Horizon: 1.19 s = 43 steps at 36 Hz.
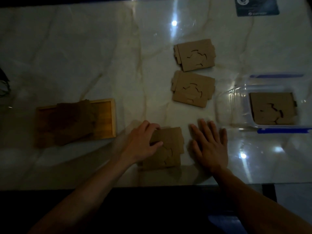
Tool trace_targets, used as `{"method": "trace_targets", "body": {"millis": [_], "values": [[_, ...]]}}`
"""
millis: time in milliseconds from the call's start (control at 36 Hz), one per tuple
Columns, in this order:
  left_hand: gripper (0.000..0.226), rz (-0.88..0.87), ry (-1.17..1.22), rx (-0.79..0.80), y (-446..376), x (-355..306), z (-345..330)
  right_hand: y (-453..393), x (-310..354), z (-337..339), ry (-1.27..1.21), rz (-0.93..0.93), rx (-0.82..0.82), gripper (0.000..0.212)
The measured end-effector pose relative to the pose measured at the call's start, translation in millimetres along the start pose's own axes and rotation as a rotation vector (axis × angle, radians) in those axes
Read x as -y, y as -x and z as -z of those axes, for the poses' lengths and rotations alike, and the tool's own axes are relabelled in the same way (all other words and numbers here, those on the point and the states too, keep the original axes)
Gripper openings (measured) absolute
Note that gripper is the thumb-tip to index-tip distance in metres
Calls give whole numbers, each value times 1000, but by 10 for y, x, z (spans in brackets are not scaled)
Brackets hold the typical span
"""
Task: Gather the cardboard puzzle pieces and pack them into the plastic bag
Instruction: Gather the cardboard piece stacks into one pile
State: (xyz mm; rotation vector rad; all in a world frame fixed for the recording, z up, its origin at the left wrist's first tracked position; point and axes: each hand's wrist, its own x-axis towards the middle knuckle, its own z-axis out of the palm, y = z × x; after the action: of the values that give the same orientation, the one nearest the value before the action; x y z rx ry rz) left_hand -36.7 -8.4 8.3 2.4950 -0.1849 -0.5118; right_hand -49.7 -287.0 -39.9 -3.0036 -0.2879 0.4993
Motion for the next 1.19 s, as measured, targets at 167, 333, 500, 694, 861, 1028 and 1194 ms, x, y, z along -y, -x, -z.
{"method": "trace_targets", "body": {"millis": [167,333,500,694,861,1028,1194], "values": [[50,3,-15,-2,5,-23,-84,7,1,17,-21,4,-2,61],[52,-33,-149,-66,-14,6,-178,1,4,10,-11,-2,2,62],[49,-21,-267,-128,2,31,-255,-2,-3,-14,4,-7,-4,62],[50,-14,-335,-153,14,40,-286,-2,8,19,-6,-9,10,61],[52,14,-279,-133,3,36,-294,1,-4,-4,-9,-9,7,60],[53,43,-139,-154,-89,-15,-190,-10,6,5,-10,-10,16,62],[49,-49,-161,-135,-582,-134,-9,-11,11,13,2,-8,34,62]]}}
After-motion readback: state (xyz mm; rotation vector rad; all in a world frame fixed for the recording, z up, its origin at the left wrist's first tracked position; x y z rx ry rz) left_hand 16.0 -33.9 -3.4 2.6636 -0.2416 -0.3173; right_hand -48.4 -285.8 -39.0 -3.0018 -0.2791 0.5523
